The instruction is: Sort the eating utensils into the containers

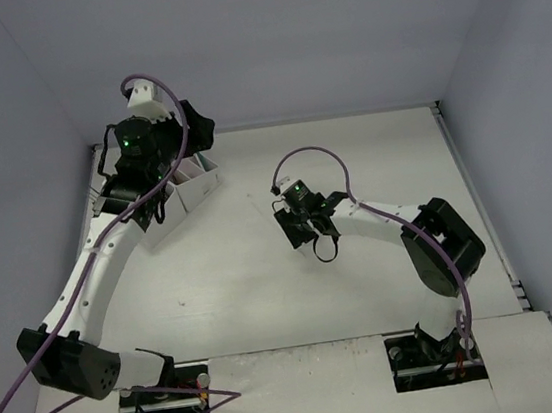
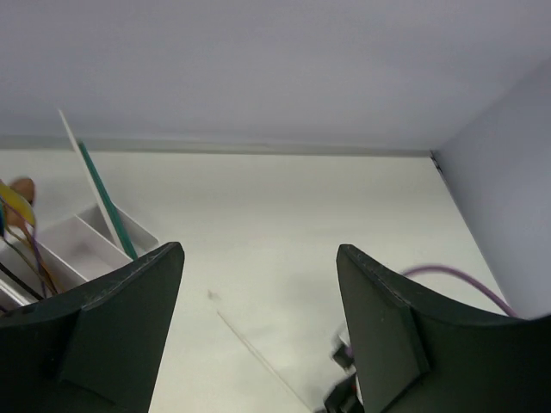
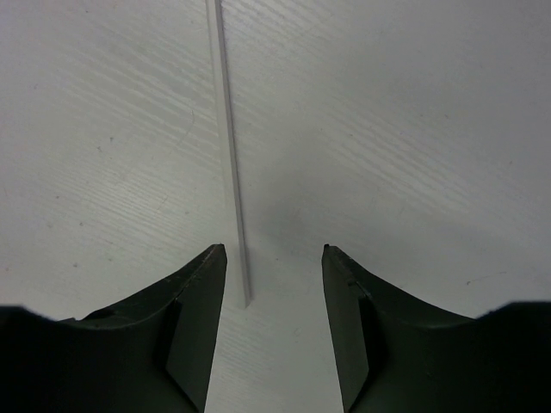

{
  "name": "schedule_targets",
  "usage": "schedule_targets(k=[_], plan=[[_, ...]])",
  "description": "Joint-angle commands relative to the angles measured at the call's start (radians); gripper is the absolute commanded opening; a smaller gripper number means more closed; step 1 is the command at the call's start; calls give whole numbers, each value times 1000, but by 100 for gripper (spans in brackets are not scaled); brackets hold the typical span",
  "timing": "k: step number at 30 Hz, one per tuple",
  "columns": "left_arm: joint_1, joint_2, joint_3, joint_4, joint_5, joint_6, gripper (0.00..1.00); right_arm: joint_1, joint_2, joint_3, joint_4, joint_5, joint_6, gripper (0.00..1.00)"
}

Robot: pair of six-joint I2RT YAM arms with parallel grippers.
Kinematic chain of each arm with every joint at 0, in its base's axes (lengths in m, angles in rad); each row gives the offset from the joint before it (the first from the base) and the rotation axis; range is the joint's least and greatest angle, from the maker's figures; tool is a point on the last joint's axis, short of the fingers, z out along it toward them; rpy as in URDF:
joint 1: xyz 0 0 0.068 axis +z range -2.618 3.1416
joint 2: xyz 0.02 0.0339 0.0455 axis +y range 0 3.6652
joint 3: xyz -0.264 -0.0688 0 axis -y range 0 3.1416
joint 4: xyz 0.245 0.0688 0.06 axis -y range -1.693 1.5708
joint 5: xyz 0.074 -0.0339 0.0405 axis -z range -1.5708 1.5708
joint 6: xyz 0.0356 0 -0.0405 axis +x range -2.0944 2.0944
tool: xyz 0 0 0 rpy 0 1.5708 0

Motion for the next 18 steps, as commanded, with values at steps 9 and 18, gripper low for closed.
schedule_targets(k=[9,18], plan=[[-123,-250,-273,-194,75,-107,69,34,90,84,-21,6,14,41],[-126,-324,-411,-217,100,-170,69,37,138,91,-22,6,23,21]])
